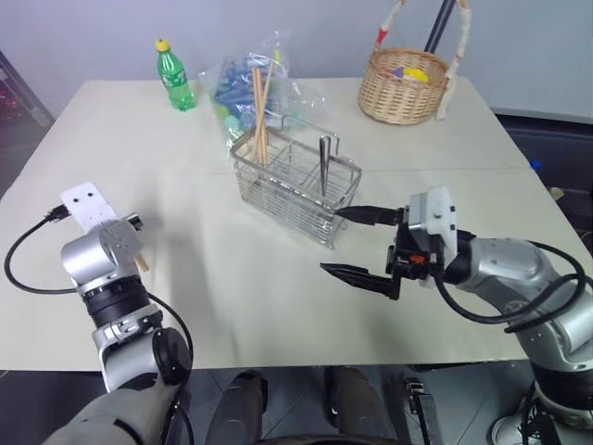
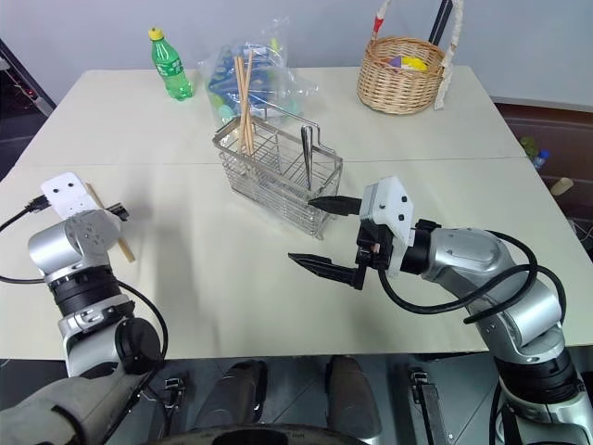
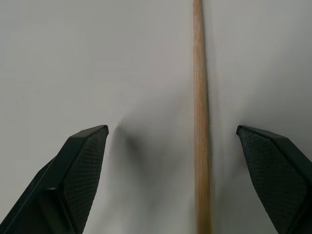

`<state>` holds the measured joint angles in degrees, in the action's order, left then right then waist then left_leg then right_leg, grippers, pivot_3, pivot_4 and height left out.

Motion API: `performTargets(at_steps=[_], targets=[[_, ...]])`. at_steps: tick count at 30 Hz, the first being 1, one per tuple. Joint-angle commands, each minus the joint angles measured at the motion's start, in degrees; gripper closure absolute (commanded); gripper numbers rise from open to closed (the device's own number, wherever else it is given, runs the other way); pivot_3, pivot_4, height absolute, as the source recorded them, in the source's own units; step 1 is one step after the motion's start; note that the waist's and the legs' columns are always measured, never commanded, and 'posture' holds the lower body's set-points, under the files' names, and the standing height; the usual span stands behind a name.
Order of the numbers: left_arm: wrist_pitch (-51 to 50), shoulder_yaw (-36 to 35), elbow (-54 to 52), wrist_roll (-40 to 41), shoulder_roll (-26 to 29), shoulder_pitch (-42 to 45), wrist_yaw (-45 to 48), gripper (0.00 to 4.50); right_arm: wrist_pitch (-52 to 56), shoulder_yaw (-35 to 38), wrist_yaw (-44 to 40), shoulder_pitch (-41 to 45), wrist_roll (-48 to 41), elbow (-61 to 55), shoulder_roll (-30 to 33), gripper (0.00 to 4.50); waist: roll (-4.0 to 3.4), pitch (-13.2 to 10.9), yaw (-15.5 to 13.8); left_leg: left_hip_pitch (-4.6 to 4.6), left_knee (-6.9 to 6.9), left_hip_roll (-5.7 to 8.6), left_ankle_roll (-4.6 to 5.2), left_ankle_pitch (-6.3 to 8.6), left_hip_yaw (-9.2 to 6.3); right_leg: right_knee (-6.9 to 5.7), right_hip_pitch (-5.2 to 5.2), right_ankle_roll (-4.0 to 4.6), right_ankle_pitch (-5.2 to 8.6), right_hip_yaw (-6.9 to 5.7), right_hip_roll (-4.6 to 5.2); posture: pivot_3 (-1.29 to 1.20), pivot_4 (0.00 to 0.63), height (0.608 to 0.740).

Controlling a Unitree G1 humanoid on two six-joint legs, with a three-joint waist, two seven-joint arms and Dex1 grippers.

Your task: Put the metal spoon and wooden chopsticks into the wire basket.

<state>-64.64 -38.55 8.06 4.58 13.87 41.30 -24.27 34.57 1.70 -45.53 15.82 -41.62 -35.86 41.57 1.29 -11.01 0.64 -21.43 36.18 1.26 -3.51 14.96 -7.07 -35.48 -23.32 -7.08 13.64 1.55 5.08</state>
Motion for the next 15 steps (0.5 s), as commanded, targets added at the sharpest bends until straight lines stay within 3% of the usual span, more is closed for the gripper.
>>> performTargets(at_steps=[1,4,7,13,15], targets=[[-0.2,-1.7,4.6,1.8,1.1,0.1,1.6,0.06,-0.2,1.9,0.9,-0.3,-1.0,-2.3,-0.1,0.00,-0.15,0.1,0.0,0.02,0.00,0.00,0.00,0.00,0.00,0.00,0.02,0.00,0.00,0.00,0.00,0.00,0.150,0.740],[0.1,-2.1,5.6,2.8,1.7,0.1,2.4,0.06,-0.2,2.0,1.4,-0.4,-1.1,-2.5,-0.1,0.00,-0.29,0.2,0.0,0.06,0.01,0.00,-0.02,-0.01,0.00,0.00,0.07,0.00,0.00,0.00,0.00,0.00,0.150,0.740],[0.0,-2.2,5.1,3.1,1.8,-0.4,2.4,0.87,-0.4,2.2,1.5,-0.6,-1.2,-2.4,0.1,0.00,-0.31,0.2,0.0,0.07,0.01,0.00,-0.04,-0.02,0.00,-0.01,0.09,0.00,0.00,0.00,0.00,0.00,0.150,0.740],[-0.4,-2.3,3.7,3.6,2.1,-1.3,2.4,3.83,-0.6,2.1,1.1,0.1,-0.9,-1.5,0.0,0.00,-0.33,0.2,0.3,0.07,-0.01,0.00,-0.05,-0.03,0.00,-0.01,0.06,0.00,0.00,0.00,0.00,0.00,0.150,0.740],[-0.4,-2.2,3.4,3.5,2.2,-1.4,2.3,4.45,-0.7,1.9,1.0,0.4,-0.7,-1.2,-0.1,0.00,-0.33,0.2,0.2,0.06,0.00,0.00,-0.05,-0.03,0.00,-0.01,0.06,0.00,0.00,0.00,0.00,0.00,0.150,0.740]])
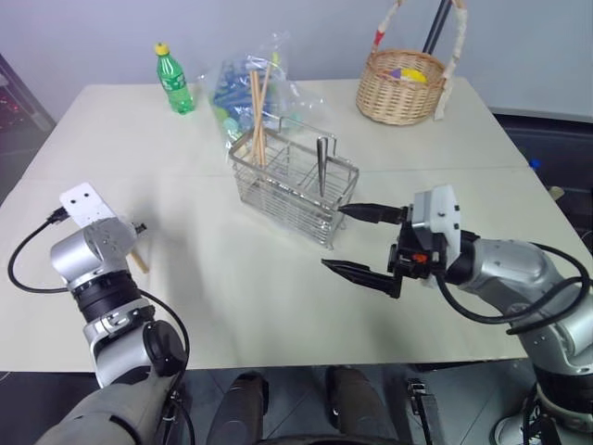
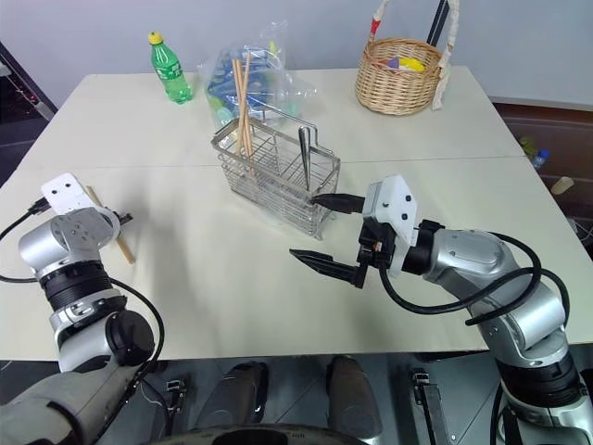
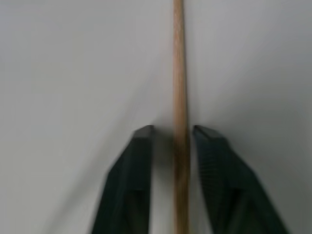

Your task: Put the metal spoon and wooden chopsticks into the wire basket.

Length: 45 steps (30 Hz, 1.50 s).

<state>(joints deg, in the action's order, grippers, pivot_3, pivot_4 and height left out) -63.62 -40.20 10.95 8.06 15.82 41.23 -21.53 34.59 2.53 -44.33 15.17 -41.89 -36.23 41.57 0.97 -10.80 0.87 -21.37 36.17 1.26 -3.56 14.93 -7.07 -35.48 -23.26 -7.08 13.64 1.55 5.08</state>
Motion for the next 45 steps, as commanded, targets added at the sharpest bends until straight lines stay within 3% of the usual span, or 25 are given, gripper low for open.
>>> performTargets(at_steps=[1,5,9,18,25,32,36,45], targets=[[-1.4,-0.5,0.5,0.0,0.4,-1.4,-0.4,4.45,-0.8,1.0,-0.3,1.2,-0.3,-0.6,-0.2,0.00,0.00,0.0,0.0,0.00,0.00,0.00,0.00,0.00,0.00,0.00,0.00,0.00,0.00,0.00,0.00,0.00,0.150,0.740],[-0.2,0.6,0.9,-1.0,1.6,-1.7,-0.7,4.45,-1.0,0.4,-0.4,1.7,0.2,0.1,-0.5,0.00,0.00,0.0,0.1,0.00,-0.01,0.00,0.00,0.00,0.00,0.00,0.00,0.00,0.00,0.00,0.00,0.00,0.150,0.740],[9.3,8.5,0.3,-2.7,5.7,-1.7,4.2,4.45,-1.4,0.0,-0.3,1.5,0.9,0.2,-0.9,0.00,0.08,0.0,0.2,-0.02,-0.03,-0.01,-0.01,0.00,0.00,-0.01,-0.06,0.00,0.00,0.00,-0.01,0.00,0.150,0.740],[32.3,18.0,-1.7,4.4,10.4,7.8,28.8,4.45,-2.8,-0.3,-0.1,-0.2,2.8,0.1,-2.0,0.00,0.32,-0.1,-1.1,-0.33,-0.01,0.02,-0.14,-0.07,-0.01,0.25,-0.16,0.01,-0.02,-0.05,0.05,0.00,0.150,0.740],[44.1,20.0,-3.3,19.6,7.2,11.5,54.3,4.45,-4.4,-1.1,0.9,-1.8,4.3,-0.2,-3.6,0.00,0.30,-0.1,-0.1,-0.29,-0.07,0.03,-0.11,-0.05,0.13,0.22,-0.18,0.00,-0.01,-0.05,0.12,0.00,0.150,0.740],[41.3,19.8,-2.2,32.3,1.3,12.4,61.9,4.45,-5.3,-0.9,1.5,-3.3,5.4,-0.7,-4.4,0.00,0.30,-0.1,0.0,-0.20,-0.04,0.02,-0.07,-0.04,0.14,0.16,-0.11,0.00,-0.01,-0.04,0.11,0.00,0.150,0.740],[41.5,20.8,-0.3,34.1,-2.5,11.9,61.9,4.45,-5.6,-0.9,2.4,-3.9,5.7,-1.3,-5.1,0.00,0.30,-0.1,-0.1,-0.20,0.00,0.02,-0.07,-0.04,0.13,0.17,-0.09,0.00,-0.01,-0.04,0.10,0.00,0.150,0.740],[50.6,24.8,6.4,28.0,-6.9,9.2,63.1,4.45,-5.5,-1.2,4.6,-5.0,6.2,-2.2,-6.2,0.00,0.31,-0.1,-0.1,-0.18,-0.01,0.02,-0.06,-0.04,0.13,0.16,-0.08,0.00,-0.01,-0.03,0.08,0.00,0.150,0.740]])
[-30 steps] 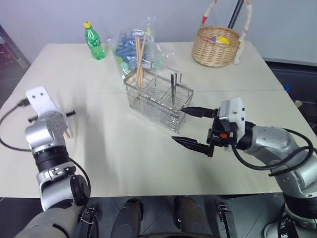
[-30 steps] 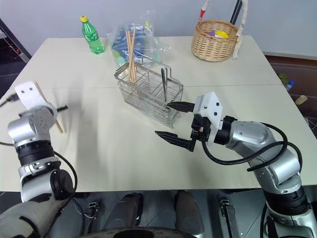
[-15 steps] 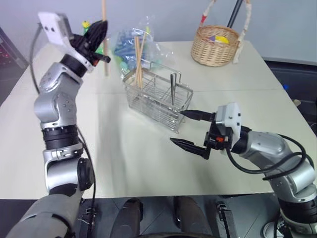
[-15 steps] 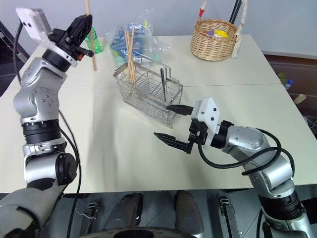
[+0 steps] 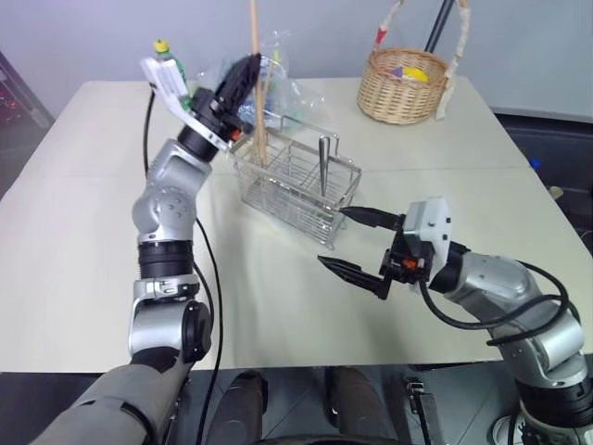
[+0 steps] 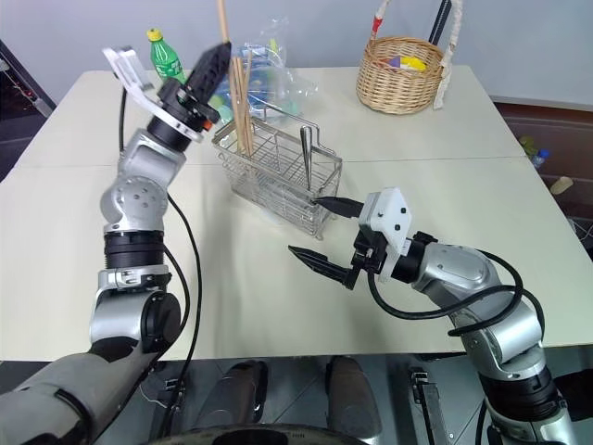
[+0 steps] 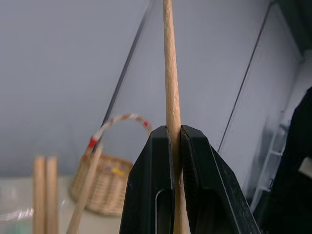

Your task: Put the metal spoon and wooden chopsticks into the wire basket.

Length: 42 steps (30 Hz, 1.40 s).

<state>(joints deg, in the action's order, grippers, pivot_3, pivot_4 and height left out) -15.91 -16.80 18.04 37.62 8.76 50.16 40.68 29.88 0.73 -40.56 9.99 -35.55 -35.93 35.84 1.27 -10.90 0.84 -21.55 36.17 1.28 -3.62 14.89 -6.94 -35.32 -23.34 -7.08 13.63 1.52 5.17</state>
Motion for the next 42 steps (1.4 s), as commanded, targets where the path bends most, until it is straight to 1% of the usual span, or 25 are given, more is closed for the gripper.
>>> performTargets(at_steps=[1,6,10,14,17,21,30,37,38,39,42], targets=[[3.7,1.6,-0.4,-2.3,0.0,0.1,0.8,4.45,-0.8,0.6,1.0,0.1,-0.1,-2.6,-0.5,0.00,0.00,0.0,-0.1,0.00,0.00,0.00,0.00,0.00,0.00,0.00,0.00,0.00,0.00,0.00,0.00,0.00,0.150,0.740],[6.7,1.3,0.7,-3.4,-0.1,0.1,-0.6,4.45,-0.4,0.4,1.8,0.0,-0.1,-3.1,-0.9,0.00,0.00,0.0,-0.1,0.00,0.00,0.00,0.00,0.00,0.00,0.01,0.00,0.00,0.00,0.00,0.00,0.00,0.150,0.740],[6.3,-0.2,-0.3,-1.4,-0.4,1.4,-2.6,4.45,-0.4,0.1,1.9,0.1,-0.1,-2.8,-1.1,0.00,0.00,0.0,-0.1,0.00,0.00,0.00,0.00,0.00,0.00,0.01,0.01,0.00,0.00,0.00,0.00,0.00,0.150,0.740],[6.9,0.4,-1.3,-1.8,0.1,1.8,-3.6,4.45,-0.6,-0.1,1.6,0.5,0.0,-2.2,-1.2,0.00,0.00,0.0,-0.1,0.00,0.00,0.00,0.01,0.00,0.00,0.01,0.01,0.00,0.00,0.00,0.00,0.00,0.150,0.740],[8.6,1.4,-1.2,-3.9,0.5,1.3,-3.8,4.45,-0.6,-0.2,1.5,0.8,0.0,-2.0,-1.2,0.00,0.00,0.0,-0.1,0.00,0.00,0.00,0.01,0.00,0.00,0.01,0.01,0.00,0.00,0.00,0.00,0.00,0.150,0.740],[14.5,3.3,1.4,-9.5,0.7,0.7,-4.9,4.45,-0.6,-0.4,1.6,1.0,0.1,-2.1,-1.5,0.00,0.00,0.0,-0.1,0.00,-0.01,0.00,0.01,0.00,0.00,0.01,0.01,0.00,0.00,0.00,0.00,0.00,0.150,0.740],[26.4,6.3,8.2,-18.9,-1.8,-0.5,-10.8,4.45,-0.4,-0.4,2.5,1.1,0.0,-2.4,-1.9,0.00,0.00,0.0,-0.2,0.01,0.00,0.00,0.01,0.00,0.00,0.02,0.02,0.00,0.00,0.00,0.00,0.00,0.150,0.740],[29.0,7.4,9.5,-20.8,-2.6,-1.5,-12.3,4.45,-0.3,-0.4,2.9,1.2,-0.1,-2.5,-2.0,0.00,0.00,0.0,-0.1,0.00,0.00,0.00,0.01,0.00,0.00,0.02,0.02,0.00,0.00,0.00,0.00,0.00,0.150,0.740],[29.0,7.4,9.5,-20.8,-2.6,-1.5,-12.3,3.67,-0.3,-0.4,2.9,1.2,-0.1,-2.5,-2.0,0.00,0.00,0.0,-0.1,0.00,-0.01,0.00,0.01,0.00,0.00,0.02,0.02,-0.01,0.00,0.00,0.00,0.00,0.150,0.740],[29.0,7.4,9.4,-20.7,-2.6,-1.5,-12.3,3.40,-0.3,-0.4,2.9,1.2,-0.1,-2.4,-2.1,0.00,0.00,0.0,-0.1,0.01,0.00,0.00,0.01,0.00,0.00,0.02,0.02,-0.01,0.00,0.00,0.00,0.00,0.150,0.740],[28.7,7.3,8.9,-20.4,-2.5,-1.6,-12.3,1.94,-0.4,-0.4,2.8,1.2,-0.1,-2.3,-2.0,0.00,0.00,0.0,-0.1,0.01,0.00,0.00,0.01,0.01,0.00,0.02,0.02,-0.01,0.00,0.00,0.00,0.00,0.150,0.740]])
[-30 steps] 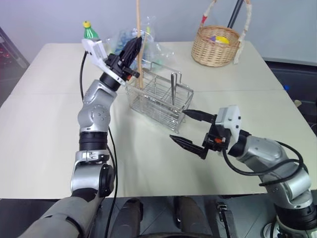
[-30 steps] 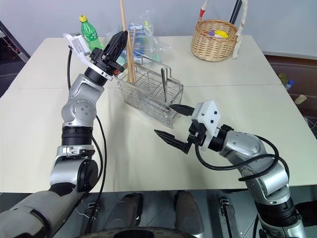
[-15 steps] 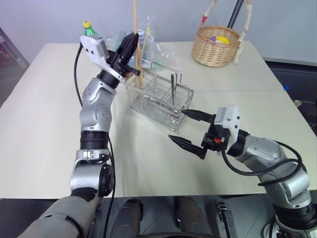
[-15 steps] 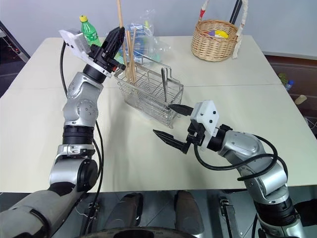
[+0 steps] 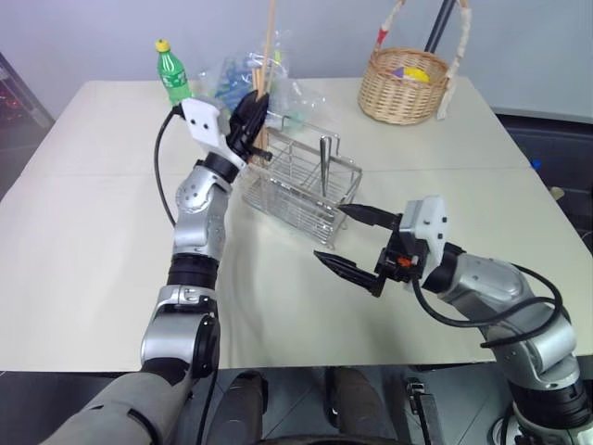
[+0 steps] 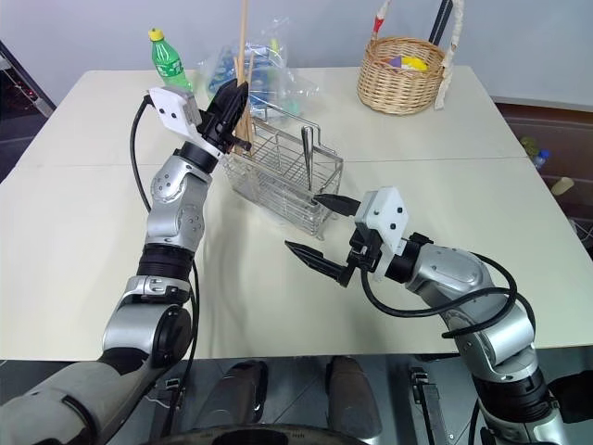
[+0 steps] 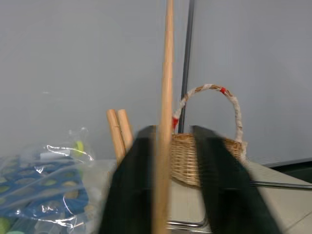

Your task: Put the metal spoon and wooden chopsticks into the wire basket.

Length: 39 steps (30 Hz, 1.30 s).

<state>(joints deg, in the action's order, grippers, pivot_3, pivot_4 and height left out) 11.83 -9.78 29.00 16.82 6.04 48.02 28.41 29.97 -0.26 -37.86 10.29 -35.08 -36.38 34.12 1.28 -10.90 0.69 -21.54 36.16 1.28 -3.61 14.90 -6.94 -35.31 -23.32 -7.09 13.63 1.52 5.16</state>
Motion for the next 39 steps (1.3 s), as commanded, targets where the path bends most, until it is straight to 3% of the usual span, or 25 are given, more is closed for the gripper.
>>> performTargets(at_steps=[1,3,4,12,20,31,39], targets=[[0.8,0.1,-2.2,0.6,0.3,0.6,0.1,1.38,-0.5,0.5,0.0,0.9,-0.5,-1.8,-0.3,0.00,0.00,0.0,0.0,0.00,0.00,0.00,0.00,0.00,0.00,0.00,0.00,0.00,0.00,0.00,0.00,0.00,0.150,0.740],[0.4,-0.1,-2.6,1.0,0.6,0.7,0.3,0.34,-0.7,0.5,-0.2,0.8,-0.5,-1.6,-0.3,0.00,0.00,0.0,0.0,0.00,0.00,0.00,0.00,0.00,0.00,0.00,0.00,0.00,0.00,0.00,0.00,0.00,0.150,0.740],[0.2,-0.2,-2.8,1.2,0.7,0.8,0.3,0.05,-0.7,0.5,-0.2,0.8,-0.4,-1.6,-0.3,0.00,0.00,0.0,0.0,0.00,0.00,0.00,0.00,0.00,0.00,0.00,0.00,0.00,0.00,0.00,0.00,0.00,0.150,0.740],[-8.5,-2.3,-11.7,6.8,2.6,2.1,-1.6,0.05,-1.1,0.7,-0.6,0.8,0.2,-0.8,-0.2,0.00,0.00,0.0,0.1,0.01,0.00,0.00,0.00,0.00,0.00,-0.01,0.00,0.00,0.00,0.00,0.00,0.00,0.150,0.740],[-18.8,-4.6,-21.1,7.5,11.5,1.2,-6.0,0.05,-2.6,3.8,-1.3,1.2,1.6,2.4,1.1,0.00,0.00,0.0,0.1,0.03,-0.01,0.00,0.00,0.00,-0.01,-0.03,0.00,0.00,0.00,0.00,-0.01,0.00,0.150,0.740],[-31.0,-9.3,-31.5,9.7,26.4,-13.6,-3.2,0.05,-1.3,10.7,-1.4,-1.4,0.3,3.6,3.6,0.00,-0.02,0.0,0.2,0.04,-0.04,-0.03,0.00,0.00,-0.02,-0.07,-0.01,0.01,0.01,0.01,-0.02,0.00,0.150,0.740],[-34.0,-11.4,-37.4,9.2,29.3,-22.9,-4.8,0.05,-1.3,10.5,3.5,-1.1,5.3,4.7,2.7,0.00,-0.03,0.0,0.1,0.04,-0.05,-0.04,0.01,0.00,-0.01,-0.06,-0.01,0.02,0.01,0.01,-0.03,0.00,0.150,0.740]])
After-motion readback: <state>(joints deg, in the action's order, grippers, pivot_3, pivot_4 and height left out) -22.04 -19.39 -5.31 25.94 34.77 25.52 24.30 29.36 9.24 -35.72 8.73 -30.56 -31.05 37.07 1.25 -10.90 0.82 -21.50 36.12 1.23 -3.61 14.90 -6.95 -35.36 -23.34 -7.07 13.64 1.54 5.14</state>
